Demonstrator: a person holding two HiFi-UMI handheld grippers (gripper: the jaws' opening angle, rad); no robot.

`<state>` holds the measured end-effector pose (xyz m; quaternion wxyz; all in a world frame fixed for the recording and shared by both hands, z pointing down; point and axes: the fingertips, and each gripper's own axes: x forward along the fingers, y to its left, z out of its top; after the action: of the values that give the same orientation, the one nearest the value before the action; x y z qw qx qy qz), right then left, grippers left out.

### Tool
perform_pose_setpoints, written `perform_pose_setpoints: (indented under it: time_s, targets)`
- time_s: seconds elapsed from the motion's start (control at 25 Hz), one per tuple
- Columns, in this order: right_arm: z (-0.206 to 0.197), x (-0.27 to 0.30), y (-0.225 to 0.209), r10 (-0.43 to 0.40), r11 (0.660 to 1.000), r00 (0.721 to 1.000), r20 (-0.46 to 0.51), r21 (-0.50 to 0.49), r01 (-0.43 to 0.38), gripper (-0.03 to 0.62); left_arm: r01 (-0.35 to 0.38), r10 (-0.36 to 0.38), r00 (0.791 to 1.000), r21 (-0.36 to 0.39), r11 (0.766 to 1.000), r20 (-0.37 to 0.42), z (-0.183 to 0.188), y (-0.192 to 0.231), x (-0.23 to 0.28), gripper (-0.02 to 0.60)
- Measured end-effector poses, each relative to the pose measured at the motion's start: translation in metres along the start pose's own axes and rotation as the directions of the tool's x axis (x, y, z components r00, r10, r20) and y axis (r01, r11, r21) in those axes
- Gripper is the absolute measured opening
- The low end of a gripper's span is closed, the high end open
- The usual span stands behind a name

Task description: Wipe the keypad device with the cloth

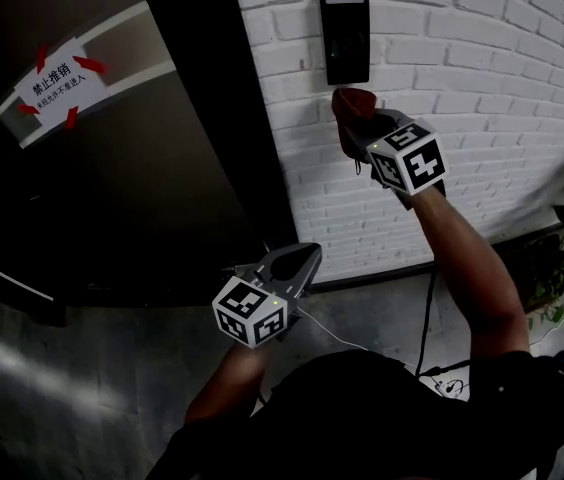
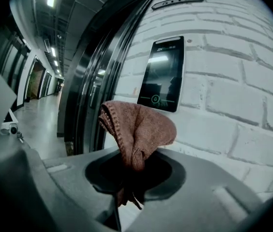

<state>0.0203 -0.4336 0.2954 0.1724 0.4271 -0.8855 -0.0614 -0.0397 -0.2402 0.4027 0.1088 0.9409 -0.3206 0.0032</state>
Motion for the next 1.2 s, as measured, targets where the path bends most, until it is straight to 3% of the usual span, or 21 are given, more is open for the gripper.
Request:
perform_pose_setpoints:
  time_s: [0.24, 0.44, 0.64, 0.84, 1.2]
  targets:
    - [0.053, -0.034, -0.003, -0.029, 0.998, 0.991, 0.132, -0.048, 0.036, 0.068, 0.004, -0.004, 1.000, 0.003, 1.000, -0.012, -0.002, -0.002, -0.001, 0.017]
    - [0.142, -0.070, -0.025, -0.090, 0.989, 0.946, 0.312, -0.087, 0.123, 0.069, -0.003, 0.003, 1.000, 0.008, 1.000, -0.005, 0.000, -0.003, -0.004, 0.017]
    - [0.201, -0.075, -0.043, -0.113, 0.984, 0.925, 0.363, -0.087, 0.155, 0.069, -0.021, 0.021, 1.000, 0.004, 1.000, 0.003, -0.001, -0.001, -0.010, 0.017]
    - [0.220, -0.064, -0.056, -0.140, 0.979, 0.925, 0.354, -0.088, 0.182, 0.067, -0.037, 0.037, 0.999, -0.001, 0.999, 0.012, -0.001, 0.001, -0.015, 0.017]
    - [0.207, -0.051, -0.055, -0.144, 0.979, 0.930, 0.337, -0.092, 0.185, 0.067, -0.048, 0.048, 0.999, -0.010, 0.999, 0.017, -0.001, 0.004, -0.016, 0.017]
